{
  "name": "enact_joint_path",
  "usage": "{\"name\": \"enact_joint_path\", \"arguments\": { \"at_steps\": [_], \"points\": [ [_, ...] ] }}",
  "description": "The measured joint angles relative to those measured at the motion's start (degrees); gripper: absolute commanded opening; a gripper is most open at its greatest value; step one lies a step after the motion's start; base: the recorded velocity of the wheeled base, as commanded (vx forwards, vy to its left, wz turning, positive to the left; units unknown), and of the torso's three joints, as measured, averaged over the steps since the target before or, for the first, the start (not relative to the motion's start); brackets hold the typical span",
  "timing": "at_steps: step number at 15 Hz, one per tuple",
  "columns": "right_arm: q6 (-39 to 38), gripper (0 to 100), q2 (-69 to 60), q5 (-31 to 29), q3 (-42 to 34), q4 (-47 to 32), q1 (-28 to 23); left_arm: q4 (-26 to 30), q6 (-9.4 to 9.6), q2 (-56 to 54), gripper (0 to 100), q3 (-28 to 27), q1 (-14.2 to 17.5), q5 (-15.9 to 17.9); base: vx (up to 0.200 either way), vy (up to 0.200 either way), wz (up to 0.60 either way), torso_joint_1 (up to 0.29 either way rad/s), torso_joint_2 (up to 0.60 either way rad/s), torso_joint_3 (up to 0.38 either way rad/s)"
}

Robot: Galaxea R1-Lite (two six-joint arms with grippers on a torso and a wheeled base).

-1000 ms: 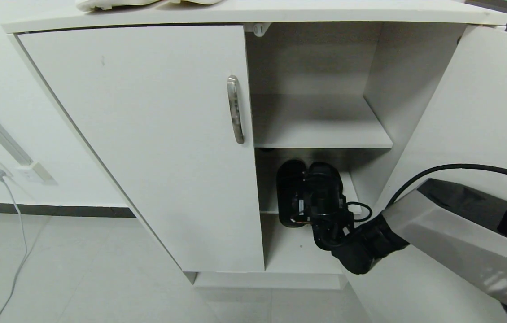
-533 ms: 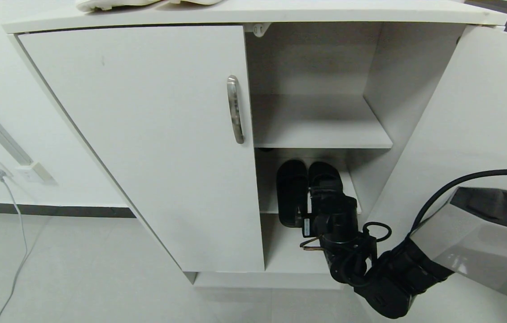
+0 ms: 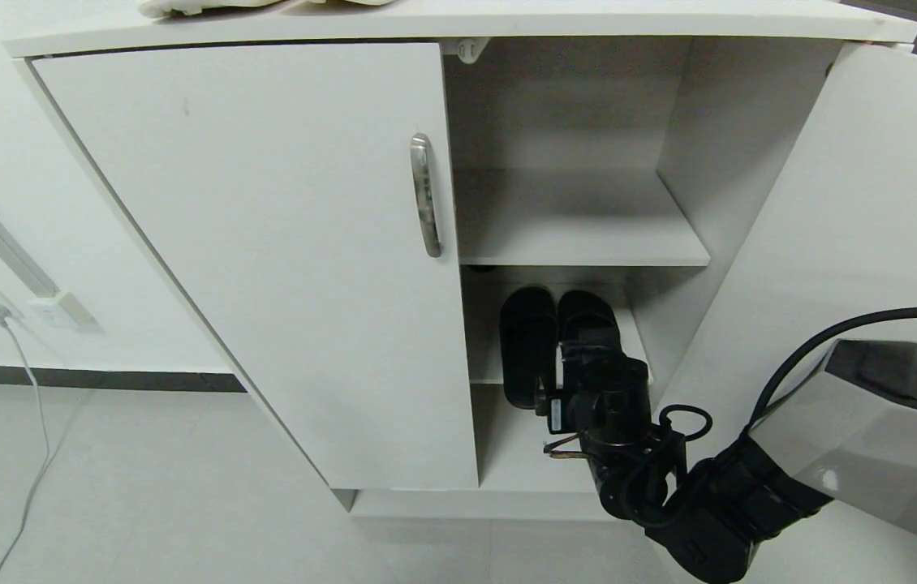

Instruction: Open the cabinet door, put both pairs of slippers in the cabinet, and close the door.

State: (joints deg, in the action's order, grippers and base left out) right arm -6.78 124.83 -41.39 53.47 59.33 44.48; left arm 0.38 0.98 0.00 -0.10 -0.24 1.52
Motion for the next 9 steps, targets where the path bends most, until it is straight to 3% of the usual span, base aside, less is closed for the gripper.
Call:
{"name": "enact_joint_path", "arguments": {
  "at_steps": [3,9],
  "points": [
    [0.00,100,0.00,0.01,-0.09,-0.02,0.13,0.00,-0.02,0.00,0,0.00,0.06,-0.02,-0.200,0.000,0.00,-0.004,0.00,0.005],
    [0.00,100,-0.09,0.06,-0.13,-0.05,0.00,-0.05,0.00,0.00,0,0.00,0.06,-0.05,0.000,0.000,0.00,0.000,0.00,0.000]
  ]
}}
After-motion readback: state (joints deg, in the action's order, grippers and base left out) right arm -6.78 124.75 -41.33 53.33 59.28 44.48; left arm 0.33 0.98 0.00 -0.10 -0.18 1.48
